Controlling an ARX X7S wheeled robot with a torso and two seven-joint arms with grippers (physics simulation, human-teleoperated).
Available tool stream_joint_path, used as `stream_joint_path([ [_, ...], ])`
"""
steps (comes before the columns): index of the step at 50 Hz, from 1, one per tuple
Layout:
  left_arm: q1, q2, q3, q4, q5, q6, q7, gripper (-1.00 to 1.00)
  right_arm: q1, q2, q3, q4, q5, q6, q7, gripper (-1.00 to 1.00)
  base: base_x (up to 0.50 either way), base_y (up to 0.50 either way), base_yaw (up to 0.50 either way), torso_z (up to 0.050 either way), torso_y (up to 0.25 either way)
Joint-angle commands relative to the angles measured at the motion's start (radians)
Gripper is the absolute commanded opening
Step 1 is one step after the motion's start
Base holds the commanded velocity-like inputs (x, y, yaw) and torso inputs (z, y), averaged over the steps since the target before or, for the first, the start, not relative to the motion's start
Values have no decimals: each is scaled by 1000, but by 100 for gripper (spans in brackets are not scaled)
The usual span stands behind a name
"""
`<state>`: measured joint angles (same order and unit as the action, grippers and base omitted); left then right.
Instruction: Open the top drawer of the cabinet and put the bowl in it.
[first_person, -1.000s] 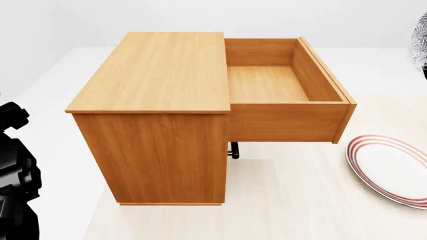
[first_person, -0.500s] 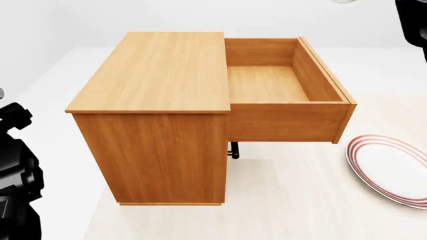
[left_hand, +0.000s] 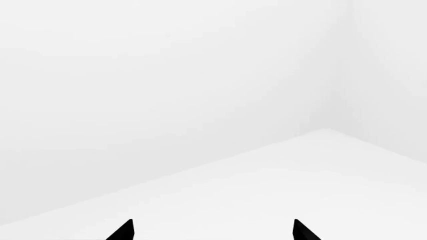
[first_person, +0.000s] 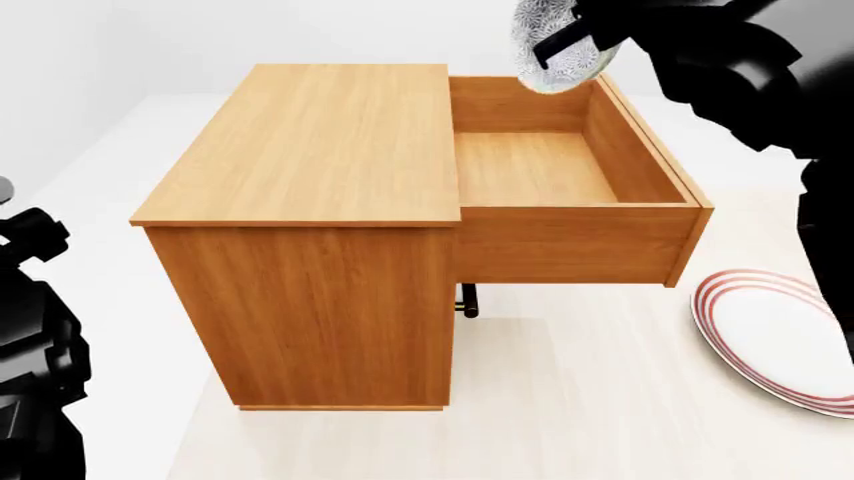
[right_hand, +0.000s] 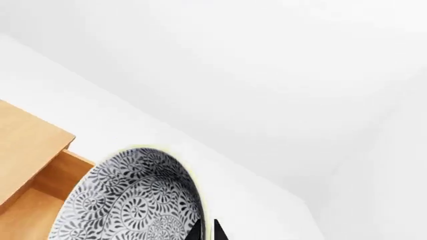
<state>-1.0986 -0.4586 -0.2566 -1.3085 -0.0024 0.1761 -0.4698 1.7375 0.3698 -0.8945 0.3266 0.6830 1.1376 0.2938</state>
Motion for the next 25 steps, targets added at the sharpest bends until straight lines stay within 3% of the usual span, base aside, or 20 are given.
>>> stream_joint_path([
  [1,1,0,-2,0,0,0,3,100,-8,-32,22,56,3,27,-5,-100,0,0,0,0,0],
  [12,1,0,-4,0,1,-1,2,100,-30,-46,39,84,34,40,-20,-100,0,0,0,0,1],
  [25,5,5,-5,0,1,-2,1,100,-36,-114,23,292,22,-50,-126,-100,0,0,0,0,0],
])
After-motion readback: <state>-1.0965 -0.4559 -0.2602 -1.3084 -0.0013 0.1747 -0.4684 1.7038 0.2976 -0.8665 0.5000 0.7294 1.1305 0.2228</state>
